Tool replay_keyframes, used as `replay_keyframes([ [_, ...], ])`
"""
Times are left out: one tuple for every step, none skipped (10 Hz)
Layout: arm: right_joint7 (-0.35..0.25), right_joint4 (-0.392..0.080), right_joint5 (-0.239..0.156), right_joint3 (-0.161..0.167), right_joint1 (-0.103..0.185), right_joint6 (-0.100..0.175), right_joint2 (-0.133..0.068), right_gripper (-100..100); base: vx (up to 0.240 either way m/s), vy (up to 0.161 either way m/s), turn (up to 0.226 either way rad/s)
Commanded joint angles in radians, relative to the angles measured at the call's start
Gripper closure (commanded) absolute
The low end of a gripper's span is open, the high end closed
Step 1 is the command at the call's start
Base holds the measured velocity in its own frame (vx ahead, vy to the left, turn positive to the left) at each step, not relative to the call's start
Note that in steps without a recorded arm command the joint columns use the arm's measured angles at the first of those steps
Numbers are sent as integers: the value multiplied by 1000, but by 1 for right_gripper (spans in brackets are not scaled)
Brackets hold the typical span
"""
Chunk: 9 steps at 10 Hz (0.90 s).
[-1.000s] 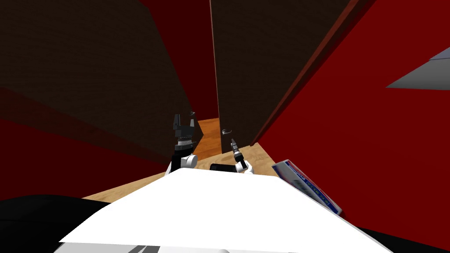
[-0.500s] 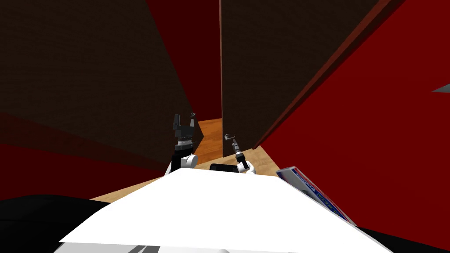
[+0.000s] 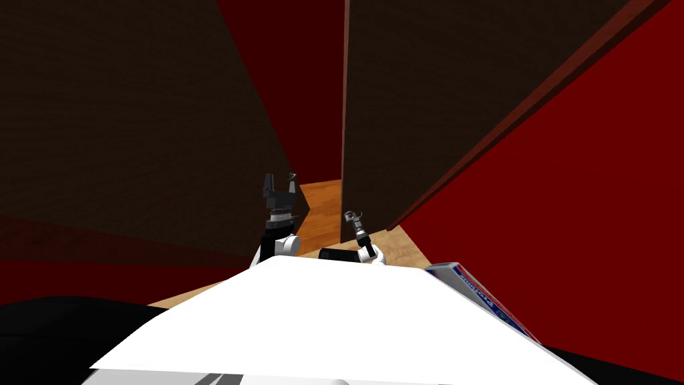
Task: Push the door open
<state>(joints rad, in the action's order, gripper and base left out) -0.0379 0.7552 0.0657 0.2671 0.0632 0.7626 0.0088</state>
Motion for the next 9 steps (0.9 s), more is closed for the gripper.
replay_keyframes([
  [0,-1,0,0,0,1,-1,100,-26,-20,15],
  [0,-1,0,0,0,1,-1,100,-12,-14,19],
  [0,-1,0,0,0,1,-1,100,0,0,0],
  [0,-1,0,0,0,1,-1,100,0,0,0],
  [0,-1,0,0,0,1,-1,100,0,0,0],
  [4,-1,-5,-12,6,0,-8,100,86,48,-25],
  [5,-2,-7,-16,7,0,-10,100,136,83,-34],
  [8,-3,-11,-25,8,0,-16,100,158,91,-31],
  [9,-4,-13,-30,8,0,-19,100,153,74,-19],
])
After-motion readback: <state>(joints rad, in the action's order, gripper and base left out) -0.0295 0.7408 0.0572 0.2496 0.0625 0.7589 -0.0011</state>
